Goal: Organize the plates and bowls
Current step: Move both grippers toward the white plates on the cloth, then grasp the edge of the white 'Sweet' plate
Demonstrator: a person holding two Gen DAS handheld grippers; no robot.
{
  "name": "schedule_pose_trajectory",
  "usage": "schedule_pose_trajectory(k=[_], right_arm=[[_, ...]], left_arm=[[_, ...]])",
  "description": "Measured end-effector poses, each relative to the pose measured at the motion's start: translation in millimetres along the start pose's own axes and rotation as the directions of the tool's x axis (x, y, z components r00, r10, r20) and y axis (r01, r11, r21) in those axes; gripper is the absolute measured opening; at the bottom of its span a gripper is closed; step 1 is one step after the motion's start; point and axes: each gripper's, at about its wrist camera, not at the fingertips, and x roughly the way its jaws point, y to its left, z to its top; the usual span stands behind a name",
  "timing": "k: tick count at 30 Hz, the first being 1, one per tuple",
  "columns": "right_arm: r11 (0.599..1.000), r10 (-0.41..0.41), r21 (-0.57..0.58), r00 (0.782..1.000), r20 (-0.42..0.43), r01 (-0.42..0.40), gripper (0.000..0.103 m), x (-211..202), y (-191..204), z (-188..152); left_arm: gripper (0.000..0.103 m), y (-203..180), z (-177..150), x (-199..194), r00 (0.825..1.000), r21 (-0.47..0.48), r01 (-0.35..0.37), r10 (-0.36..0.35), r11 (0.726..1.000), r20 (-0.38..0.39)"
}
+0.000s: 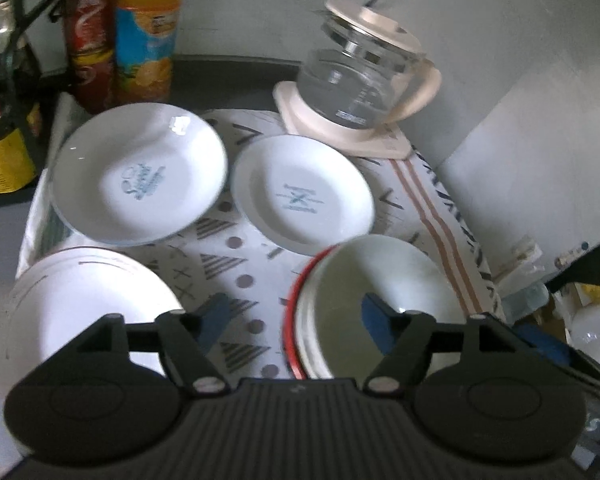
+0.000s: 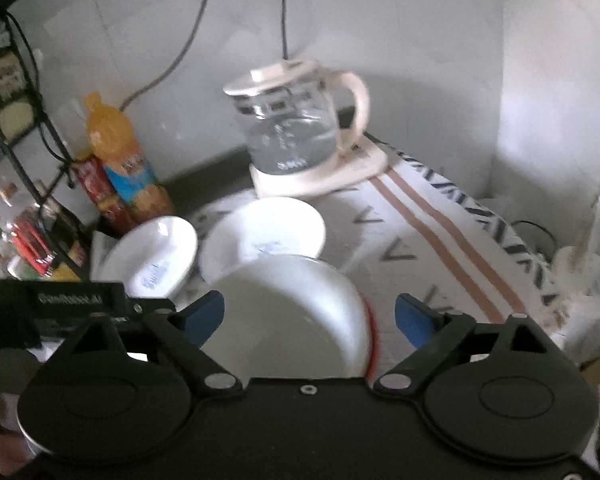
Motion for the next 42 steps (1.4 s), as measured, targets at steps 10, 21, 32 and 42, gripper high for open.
schedule_pose_trajectory(k=[10, 21, 32, 42], right_arm=[[0.994, 0.097, -0.043, 0.995, -0.016, -0.098, 0.1, 15.8, 31.7, 5.1], [0.971, 0.172, -0.151, 0.981, -0.091, -0.184, 0.1, 38.0, 77.9, 9.7], [0.937, 0.276, -0.17, 0.946, -0.172, -0.304, 0.1, 66.7, 104.5, 22.9], [0.923, 0.295, -0.178, 0.926, -0.237, -0.34, 0.1, 100.0, 123.6, 34.7]], left_arm=[[0.08, 46.3, 1.5, -16.7, 0.997, -0.113, -0.072, 0.075, 0.991, 0.029], [0.08, 97.1, -4.6, -36.1, 0.987, -0.261, -0.132, 0.151, 0.956, 0.053], [0.084, 132.9, -3.5, -57.2, 0.957, -0.391, -0.198, 0.264, 0.899, 0.123], [0.084, 162.5, -1.9, -56.7, 0.943, -0.516, -0.219, 0.316, 0.828, 0.107]])
